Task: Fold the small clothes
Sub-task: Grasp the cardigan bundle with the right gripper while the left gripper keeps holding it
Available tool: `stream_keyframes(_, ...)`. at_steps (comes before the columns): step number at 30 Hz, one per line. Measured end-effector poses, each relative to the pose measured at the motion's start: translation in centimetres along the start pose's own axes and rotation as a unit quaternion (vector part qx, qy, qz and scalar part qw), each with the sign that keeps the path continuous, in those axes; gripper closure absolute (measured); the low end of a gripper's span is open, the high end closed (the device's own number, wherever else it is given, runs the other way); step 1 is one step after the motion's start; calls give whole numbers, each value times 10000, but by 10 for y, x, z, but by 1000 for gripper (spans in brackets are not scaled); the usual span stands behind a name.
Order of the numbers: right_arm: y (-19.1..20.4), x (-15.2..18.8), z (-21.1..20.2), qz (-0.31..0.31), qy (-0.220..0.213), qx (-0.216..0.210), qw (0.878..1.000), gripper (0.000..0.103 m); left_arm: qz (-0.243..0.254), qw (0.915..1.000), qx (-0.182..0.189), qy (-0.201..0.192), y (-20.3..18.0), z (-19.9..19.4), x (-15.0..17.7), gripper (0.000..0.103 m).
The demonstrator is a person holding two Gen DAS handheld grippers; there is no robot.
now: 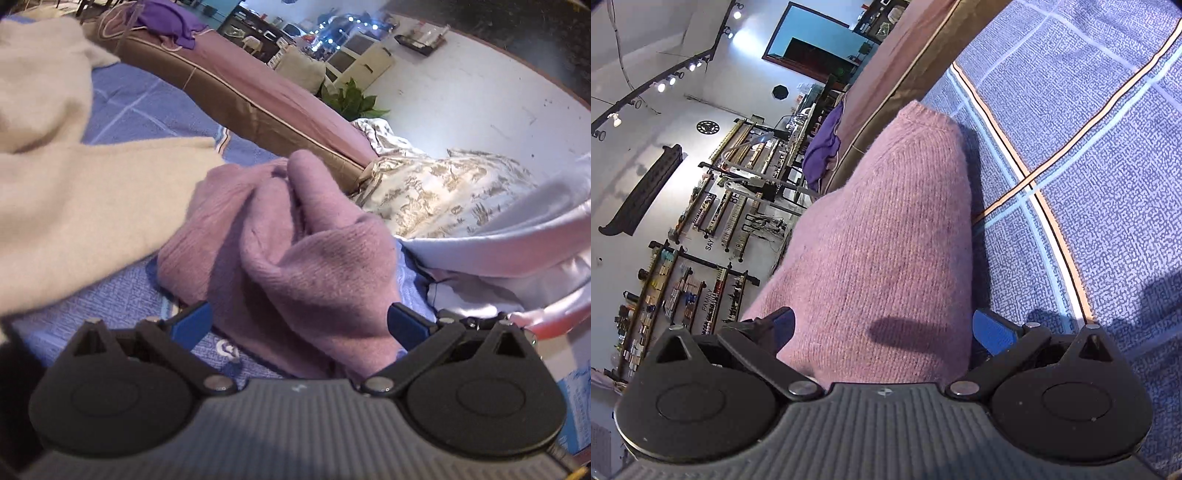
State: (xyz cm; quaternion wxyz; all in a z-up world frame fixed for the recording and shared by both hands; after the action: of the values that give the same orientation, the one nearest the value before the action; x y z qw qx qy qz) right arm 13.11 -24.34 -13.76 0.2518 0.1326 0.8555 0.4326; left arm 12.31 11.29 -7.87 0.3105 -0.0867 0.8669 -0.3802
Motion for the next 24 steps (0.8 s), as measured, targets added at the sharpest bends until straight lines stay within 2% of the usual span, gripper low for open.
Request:
stream_keyframes(2, 1, 2, 1, -24, 29, 86, 10000, 0, -414, 9988, 40, -271, 6, 6, -6, 0)
stream_keyframes(3, 3, 2, 1, -32, 32, 77, 10000, 0, -593, 9971, -133, -461, 12, 10, -12, 0)
stream_keyframes(4, 4, 2, 0, -36, 24, 46, 10000, 0, -717, 9958, -319, -475, 16, 14, -16, 0)
stream_keyframes(5, 4, 2, -1, -39, 0, 23, 10000, 0, -836, 9953, -297, -385, 20, 19, -20, 0)
stream_keyframes(6, 4, 1, -1, -45, -32, -1, 10000, 0, -939, 9948, -81, -376, 24, 22, -24, 0)
stream_keyframes(8, 4, 2, -1, -72, -27, -23, 10000, 0, -975, 9938, 158, -512, 28, 25, -34, 0)
stream_keyframes(10, -2, 0, 3, -87, 58, 36, 9999, 0, -1177, 9917, -47, -515, 41, 26, -43, 0)
stream_keyframes(11, -2, 0, 3, -94, 103, 50, 9999, 0, -1393, 9889, 31, -512, 52, 25, -47, 0)
stream_keyframes(13, -2, -2, 6, -123, 167, 22, 9998, 0, -1623, 9861, 268, -219, 67, 30, -46, 0)
stream_keyframes(15, -3, -4, 7, -115, 158, -117, 9997, 0, -1461, 9891, 93, 128, 68, 42, -38, 0)
stream_keyframes(17, -9, -9, 14, -14, 180, -146, 9997, 0, -1543, 9880, 52, 72, 71, 50, -31, 0)
stream_keyframes(20, -19, -14, 25, 240, 259, -138, 9993, 0, -1965, 9797, 346, 183, 77, 69, -25, 0)
stream_keyframes(22, -26, -16, 35, 511, 397, -228, 9976, 0, -1744, 9841, 148, 309, 73, 85, -27, 0)
stream_keyframes(24, -32, -18, 46, 635, 510, -290, 9963, 0, -1825, 9825, 128, 346, 72, 99, -30, 0)
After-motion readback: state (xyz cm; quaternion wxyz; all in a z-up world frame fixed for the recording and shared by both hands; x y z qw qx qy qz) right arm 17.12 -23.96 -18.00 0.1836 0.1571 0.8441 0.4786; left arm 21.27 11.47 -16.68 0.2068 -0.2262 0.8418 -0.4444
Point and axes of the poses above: each gripper's, at about its wrist camera, not at the fingertips, and z roughly the way its jaws point, y to its left, x to its underside, the point moved 3 cm from there along z, roughly the way its jaws point, and after that the axes turned 6 degrees about -z, right-handed, at the moved point
